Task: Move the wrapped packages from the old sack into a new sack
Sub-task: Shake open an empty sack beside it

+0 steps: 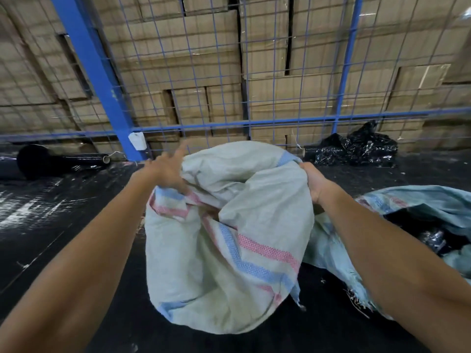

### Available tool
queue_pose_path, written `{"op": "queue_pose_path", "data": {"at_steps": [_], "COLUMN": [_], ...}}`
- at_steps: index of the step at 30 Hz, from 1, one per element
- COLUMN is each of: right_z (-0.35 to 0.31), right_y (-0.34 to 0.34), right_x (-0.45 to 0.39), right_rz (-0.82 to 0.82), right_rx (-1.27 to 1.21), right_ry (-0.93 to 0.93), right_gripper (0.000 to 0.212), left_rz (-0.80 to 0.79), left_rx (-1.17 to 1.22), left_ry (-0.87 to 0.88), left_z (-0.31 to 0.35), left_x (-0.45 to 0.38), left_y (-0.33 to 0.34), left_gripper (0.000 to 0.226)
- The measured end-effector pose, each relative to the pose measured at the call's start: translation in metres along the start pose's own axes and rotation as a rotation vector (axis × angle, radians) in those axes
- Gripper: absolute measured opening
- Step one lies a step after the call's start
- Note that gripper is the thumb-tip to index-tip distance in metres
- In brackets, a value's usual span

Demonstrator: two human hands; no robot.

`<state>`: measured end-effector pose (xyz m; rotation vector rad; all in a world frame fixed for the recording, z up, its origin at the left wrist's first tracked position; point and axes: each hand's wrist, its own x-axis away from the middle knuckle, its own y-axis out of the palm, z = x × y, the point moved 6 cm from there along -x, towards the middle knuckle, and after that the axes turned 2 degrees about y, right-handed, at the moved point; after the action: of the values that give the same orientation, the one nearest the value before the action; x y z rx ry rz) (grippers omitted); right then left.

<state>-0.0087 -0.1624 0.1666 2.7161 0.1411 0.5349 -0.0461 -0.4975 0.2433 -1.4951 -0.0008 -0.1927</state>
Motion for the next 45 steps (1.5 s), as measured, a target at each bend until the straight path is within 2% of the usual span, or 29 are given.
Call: {"op": "queue_pose_path", "data": {"at_steps": [1,2,4,5,7,8,9,11,13,15,16,18,19,20,22,23,26,28,30,31,32,33,34,36,37,39,41,43,45], "right_z": [-0.007,-0.011,-0.019,-0.022,-0.032,-0.039,-0.042,-0.033,0.006,0.053,0.068,0.070,0.062,0.052,0.029,0.017,0.005,0.013,0.021,0.026,0.029,0.032,0.039,0.046,0.048,0.063,0.103,0.160,0.213], "right_y": [0.006,0.013,0.022,0.029,0.031,0.024,0.018,0.005,-0.005,-0.024,-0.030,-0.038,-0.034,-0.029,-0.015,-0.008,0.008,0.011,0.007,0.008,0.008,0.008,0.012,0.024,0.036,0.059,0.080,0.093,0.089], "right_x": [-0.001,-0.004,-0.011,-0.011,-0.012,-0.012,-0.011,0.000,0.001,-0.011,-0.016,-0.017,-0.016,-0.015,-0.014,-0.021,-0.057,-0.088,-0.114,-0.128,-0.139,-0.144,-0.152,-0.148,-0.142,-0.122,-0.099,-0.097,-0.121], "right_rz": [-0.027,-0.046,-0.027,-0.059,-0.037,-0.008,0.020,0.039,0.017,0.131,0.171,0.216,0.183,0.125,-0.016,-0.039,-0.083,-0.070,0.004,0.083,0.181,0.281,0.356,0.430,0.455,0.442,0.243,-0.058,-0.228], "right_rx": [0.003,0.042,0.131,0.174,0.333,0.426,0.504,0.576,0.751,1.013,1.060,1.073,1.140,1.229,1.402,1.445,1.638,1.659,1.630,1.620,1.607,1.591,1.569,1.596,1.583,1.426,1.290,1.398,1.668], "right_ry": [-0.003,0.015,0.038,0.047,-0.009,-0.078,-0.180,-0.359,-0.403,-0.291,-0.253,-0.168,-0.103,-0.044,0.025,0.046,0.022,0.097,0.099,0.061,0.000,-0.050,-0.088,-0.246,-0.408,-0.864,-1.154,-1.169,-0.930], "right_gripper": [0.050,0.050,0.037,0.028,0.011,0.024,0.049,0.097,0.125,0.134,0.122,0.061,0.036,0.026,0.026,0.027,0.026,0.025,0.032,0.036,0.043,0.053,0.067,0.088,0.085,0.051,0.014,0.010,0.030], "left_rz": [-0.020,0.028,0.177,0.174,0.072,0.069,0.065,0.084,0.081,0.046,0.024,0.002,0.006,-0.003,-0.045,-0.053,0.051,0.241,0.488,0.535,0.486,0.354,0.190,-0.013,-0.055,-0.079,-0.057,-0.028,-0.021], "left_rx": [0.044,0.066,-0.027,-0.043,0.022,0.084,0.167,0.433,0.706,0.888,0.912,0.770,0.573,0.354,0.066,0.013,-0.194,-0.307,-0.323,-0.333,-0.361,-0.401,-0.466,-0.611,-0.653,-0.705,-0.636,-0.617,-0.647], "left_ry": [0.108,0.197,0.329,0.346,0.256,0.195,0.140,0.011,-0.067,-0.099,-0.087,-0.040,-0.029,-0.042,-0.103,-0.110,-0.047,0.053,0.360,0.591,0.809,0.952,0.983,0.849,0.799,0.691,0.559,0.482,0.428], "left_z": [0.029,0.062,0.120,0.138,0.139,0.134,0.125,0.111,0.107,0.108,0.107,0.094,0.077,0.061,0.028,0.015,0.012,0.035,0.084,0.105,0.124,0.132,0.124,0.093,0.075,0.046,0.027,0.013,0.001], "left_x": [0.005,0.012,0.018,0.016,0.010,0.006,0.001,-0.004,-0.005,-0.001,0.002,0.007,0.009,0.013,0.015,0.010,-0.004,-0.009,-0.002,0.001,0.008,0.011,0.002,-0.014,-0.026,-0.053,-0.072,-0.087,-0.093], "left_y": [-0.003,-0.007,-0.005,0.002,0.020,0.025,0.029,0.033,0.034,0.034,0.033,0.036,0.036,0.038,0.047,0.050,0.043,0.033,0.041,0.065,0.097,0.133,0.171,0.226,0.245,0.263,0.261,0.258,0.257], "left_gripper": [0.146,0.152,0.144,0.125,0.048,0.016,0.007,0.009,0.005,0.006,0.008,0.007,0.003,0.014,0.052,0.060,0.049,0.062,0.057,0.047,0.041,0.040,0.041,0.042,0.041,0.040,0.039,0.039,0.037]}}
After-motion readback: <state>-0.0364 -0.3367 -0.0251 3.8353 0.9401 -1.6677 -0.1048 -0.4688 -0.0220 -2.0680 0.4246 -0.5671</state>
